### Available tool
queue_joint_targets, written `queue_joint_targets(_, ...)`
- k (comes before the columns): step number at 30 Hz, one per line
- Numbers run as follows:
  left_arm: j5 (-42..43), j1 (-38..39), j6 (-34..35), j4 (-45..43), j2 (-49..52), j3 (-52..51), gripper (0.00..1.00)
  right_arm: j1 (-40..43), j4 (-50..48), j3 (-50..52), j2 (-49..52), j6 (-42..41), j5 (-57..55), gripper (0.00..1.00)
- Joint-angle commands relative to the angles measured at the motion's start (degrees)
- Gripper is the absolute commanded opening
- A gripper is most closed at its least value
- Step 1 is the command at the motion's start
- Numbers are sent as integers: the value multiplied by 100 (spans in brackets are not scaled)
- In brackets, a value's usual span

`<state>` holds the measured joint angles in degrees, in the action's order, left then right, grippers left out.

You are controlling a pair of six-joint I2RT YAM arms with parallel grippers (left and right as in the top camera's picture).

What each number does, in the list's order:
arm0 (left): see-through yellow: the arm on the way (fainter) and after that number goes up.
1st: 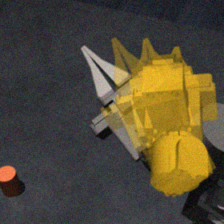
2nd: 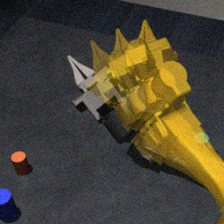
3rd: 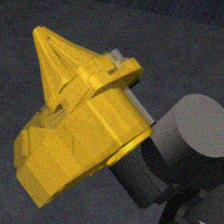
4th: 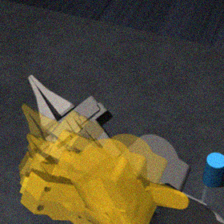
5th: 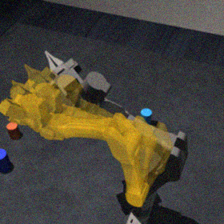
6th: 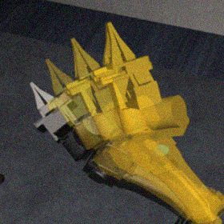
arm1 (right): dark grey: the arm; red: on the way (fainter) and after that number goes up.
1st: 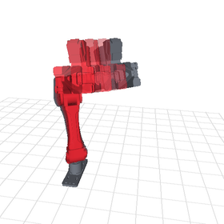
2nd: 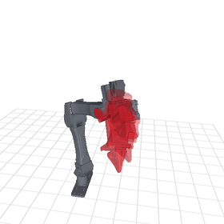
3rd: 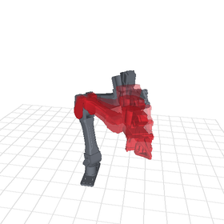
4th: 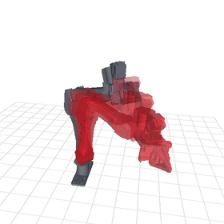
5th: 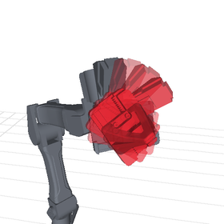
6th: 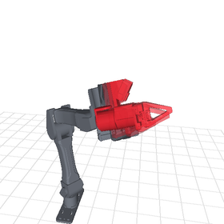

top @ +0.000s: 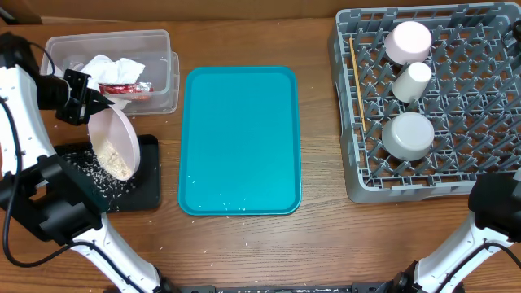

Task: Sort waste into correct bins and load items into the dishwasher
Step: 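Tilt the plate to dump the rice onto the black tray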

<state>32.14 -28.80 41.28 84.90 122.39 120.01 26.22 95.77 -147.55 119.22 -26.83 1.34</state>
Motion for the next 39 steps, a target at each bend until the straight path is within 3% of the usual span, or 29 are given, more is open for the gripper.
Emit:
queue_joint_targets(1,682,-243,-262,87,9,122,4,11,-13,-92,-37,-22,22,100)
queue_joint_targets(16,2236,-754,-1373,885,9,122,4,11,-13,-92,-37,-22,22,100)
queue_joint_targets(24,2240,-1032,-1733,1117,9,111,4,11,-13,-92,-37,-22,22,100)
queue_joint_targets(29,2846,-1314,-2009,1158,9,111,4,11,-13,-92,-37,-22,22,100)
queue_joint_targets(39,2726,-1530,-2243,1104,22,74,4,11,-13,-92,-37,-22,22,100)
